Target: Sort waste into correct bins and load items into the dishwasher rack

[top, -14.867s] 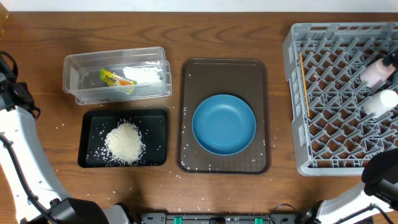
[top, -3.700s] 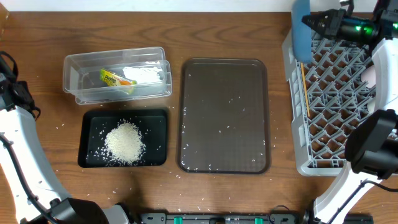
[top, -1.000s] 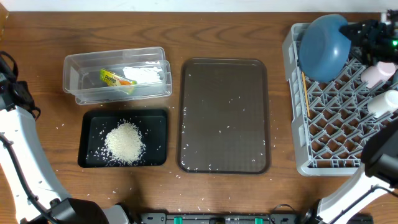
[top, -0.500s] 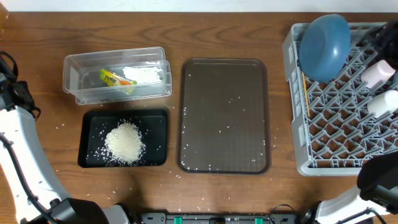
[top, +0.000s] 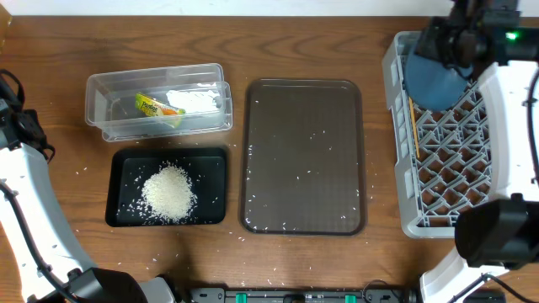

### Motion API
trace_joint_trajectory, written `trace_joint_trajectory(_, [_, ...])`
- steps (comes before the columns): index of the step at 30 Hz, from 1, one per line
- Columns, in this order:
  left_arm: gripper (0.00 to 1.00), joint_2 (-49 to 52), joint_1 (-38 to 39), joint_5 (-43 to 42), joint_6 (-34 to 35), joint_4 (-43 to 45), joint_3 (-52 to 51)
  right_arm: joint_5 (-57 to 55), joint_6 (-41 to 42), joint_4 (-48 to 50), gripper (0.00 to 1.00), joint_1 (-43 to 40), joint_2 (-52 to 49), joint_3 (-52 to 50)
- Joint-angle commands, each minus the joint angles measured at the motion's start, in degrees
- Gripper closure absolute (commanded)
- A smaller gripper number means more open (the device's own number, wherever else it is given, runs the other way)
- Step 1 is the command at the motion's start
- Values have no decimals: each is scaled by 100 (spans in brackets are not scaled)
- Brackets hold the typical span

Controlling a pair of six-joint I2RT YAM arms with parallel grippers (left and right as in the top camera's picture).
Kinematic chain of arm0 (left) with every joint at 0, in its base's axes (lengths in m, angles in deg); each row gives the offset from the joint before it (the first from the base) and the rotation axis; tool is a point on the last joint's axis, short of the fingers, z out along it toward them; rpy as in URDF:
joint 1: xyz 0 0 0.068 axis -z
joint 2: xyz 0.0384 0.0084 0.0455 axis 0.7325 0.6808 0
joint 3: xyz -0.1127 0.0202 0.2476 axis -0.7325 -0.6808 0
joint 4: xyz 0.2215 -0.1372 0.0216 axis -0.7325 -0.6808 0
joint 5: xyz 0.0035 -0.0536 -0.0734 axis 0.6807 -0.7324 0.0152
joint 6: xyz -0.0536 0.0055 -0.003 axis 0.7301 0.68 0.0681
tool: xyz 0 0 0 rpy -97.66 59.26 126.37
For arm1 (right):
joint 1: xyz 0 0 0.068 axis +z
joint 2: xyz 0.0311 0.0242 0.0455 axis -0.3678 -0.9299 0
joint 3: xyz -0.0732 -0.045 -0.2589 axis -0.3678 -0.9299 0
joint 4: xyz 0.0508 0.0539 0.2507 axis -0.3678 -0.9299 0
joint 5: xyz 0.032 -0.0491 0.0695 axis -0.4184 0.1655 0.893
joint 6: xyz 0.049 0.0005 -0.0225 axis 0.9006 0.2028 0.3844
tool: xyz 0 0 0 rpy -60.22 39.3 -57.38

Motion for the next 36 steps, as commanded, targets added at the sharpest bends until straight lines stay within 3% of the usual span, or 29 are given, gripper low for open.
trace_joint_trajectory(1, [5, 31, -24, 61, -59, -15, 0, -848, 55, -2, 99, 42, -343, 4])
trace_joint_trajectory(13, [5, 31, -24, 61, -59, -15, 0, -1853, 509, -251, 99, -365, -321, 7])
trace_joint_trajectory(26, [5, 31, -24, 61, -59, -15, 0, -1786, 597, -439, 97, -581, 376, 7])
trace_joint_trajectory(33, [5, 31, -24, 61, -59, -15, 0, -1539, 595, -608, 67, -568, 748, 7])
trace_joint_trajectory(36, [5, 31, -24, 61, -57, -17, 0, -1128, 595, -748, 31, -511, 776, 7])
